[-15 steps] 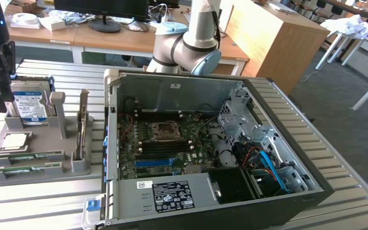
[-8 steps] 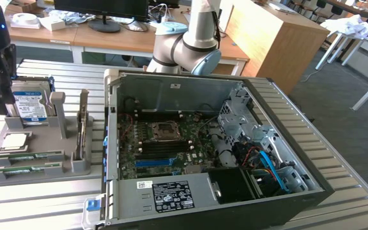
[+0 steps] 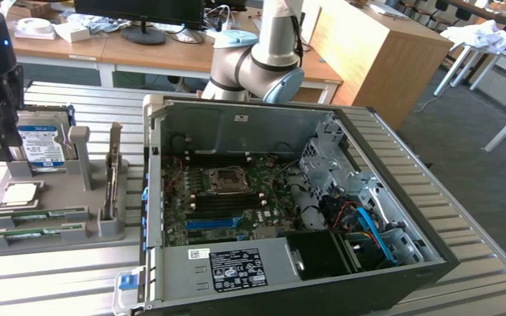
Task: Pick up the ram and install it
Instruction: 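Pick up the ram and move it above insertion slot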
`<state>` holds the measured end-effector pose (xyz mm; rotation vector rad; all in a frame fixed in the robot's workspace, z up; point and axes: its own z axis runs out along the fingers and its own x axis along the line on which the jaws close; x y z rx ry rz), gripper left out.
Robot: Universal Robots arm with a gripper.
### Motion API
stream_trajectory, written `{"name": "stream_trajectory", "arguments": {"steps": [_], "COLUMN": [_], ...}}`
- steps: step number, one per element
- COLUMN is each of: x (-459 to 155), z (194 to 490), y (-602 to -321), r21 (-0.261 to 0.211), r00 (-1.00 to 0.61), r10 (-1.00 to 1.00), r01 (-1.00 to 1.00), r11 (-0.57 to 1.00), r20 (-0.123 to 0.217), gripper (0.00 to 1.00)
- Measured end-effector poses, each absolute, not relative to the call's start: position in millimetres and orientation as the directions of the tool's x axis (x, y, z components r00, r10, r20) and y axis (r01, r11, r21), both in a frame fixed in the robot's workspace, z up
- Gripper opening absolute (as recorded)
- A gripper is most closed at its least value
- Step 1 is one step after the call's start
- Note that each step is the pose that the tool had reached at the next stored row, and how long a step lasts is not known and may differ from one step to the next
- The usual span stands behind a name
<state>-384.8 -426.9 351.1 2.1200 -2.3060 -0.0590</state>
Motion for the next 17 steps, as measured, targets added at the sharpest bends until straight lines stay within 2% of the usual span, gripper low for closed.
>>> {"name": "stream_trajectory", "arguments": {"steps": [17], "x": [-385], "z": [337], "y": [-427], "r21": [0.034], "r00": [-0.081], "r10": [-0.997], "r01": [-0.996], "r11": [0.08], "r20": [-0.019], "gripper": [0.36]}}
